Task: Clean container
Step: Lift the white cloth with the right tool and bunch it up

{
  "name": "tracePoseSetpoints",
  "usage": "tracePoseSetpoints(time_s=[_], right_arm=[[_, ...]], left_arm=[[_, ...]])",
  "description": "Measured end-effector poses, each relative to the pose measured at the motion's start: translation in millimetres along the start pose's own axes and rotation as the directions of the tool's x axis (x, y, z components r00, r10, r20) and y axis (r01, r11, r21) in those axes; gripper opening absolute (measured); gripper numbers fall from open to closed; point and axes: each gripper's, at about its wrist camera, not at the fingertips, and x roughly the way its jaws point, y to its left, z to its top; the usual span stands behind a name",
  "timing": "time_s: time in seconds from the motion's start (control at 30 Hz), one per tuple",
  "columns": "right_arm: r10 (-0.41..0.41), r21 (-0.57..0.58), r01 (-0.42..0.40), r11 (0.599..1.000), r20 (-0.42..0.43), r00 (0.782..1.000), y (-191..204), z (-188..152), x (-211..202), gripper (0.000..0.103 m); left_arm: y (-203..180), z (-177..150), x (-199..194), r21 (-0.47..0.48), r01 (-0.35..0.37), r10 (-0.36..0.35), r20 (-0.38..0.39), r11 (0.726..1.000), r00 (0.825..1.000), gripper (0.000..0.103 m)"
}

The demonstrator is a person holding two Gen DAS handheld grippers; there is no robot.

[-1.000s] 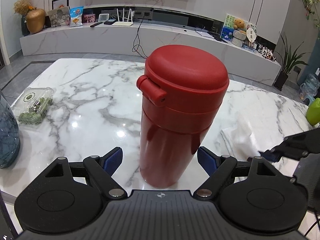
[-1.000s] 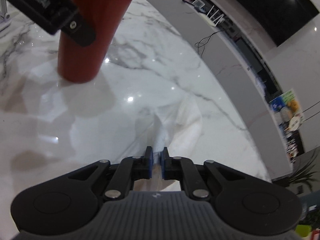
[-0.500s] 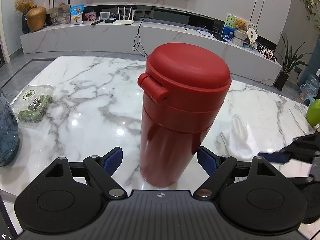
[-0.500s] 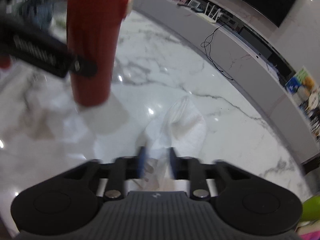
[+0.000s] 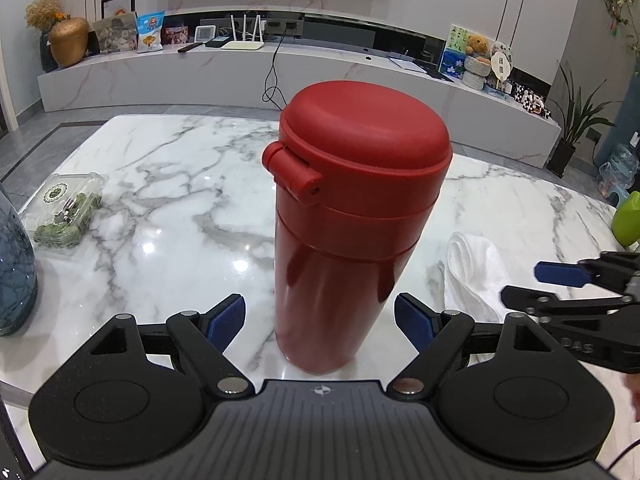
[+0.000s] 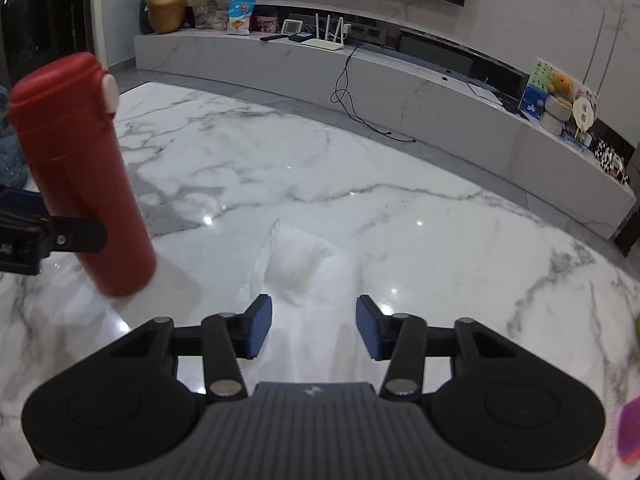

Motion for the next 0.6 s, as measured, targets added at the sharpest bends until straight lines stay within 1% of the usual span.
tracePoseSetpoints(time_s=[0.13,0.23,0.43,0.57,0.6], right_arm=[[0.009,0.021,-0.009,1.000,-0.003,1.000,4,-4,11,0.052],[-0.001,0.023,0.001,1.000,-0.009,1.000,5,-6,20,0.053],[-0.001,0.043,0.002,0.999,-0.003,1.000,5,-11,27,0.065],[-0.027,0.016,0.027,1.000,0.003,1.000,11,-16,34,0.066],[-0.032,0.011,0.032,0.999,0.009,0.999,12,-18,34,0.065]], left_arm=[[0,0,1,0.002,0.003,-0.003,-0.003,1.000,1.000,0.082],[0,0,1,0.001,0.001,-0.001,-0.006,1.000,1.000,0.082],[0,2,1,0.001,0.001,-0.001,-0.007,1.000,1.000,0.082],[-1,1,1,0.005,0.000,0.000,-0.003,1.000,1.000,0.082],[-1,1,1,0.006,0.000,0.000,-0.001,1.000,1.000,0.082]])
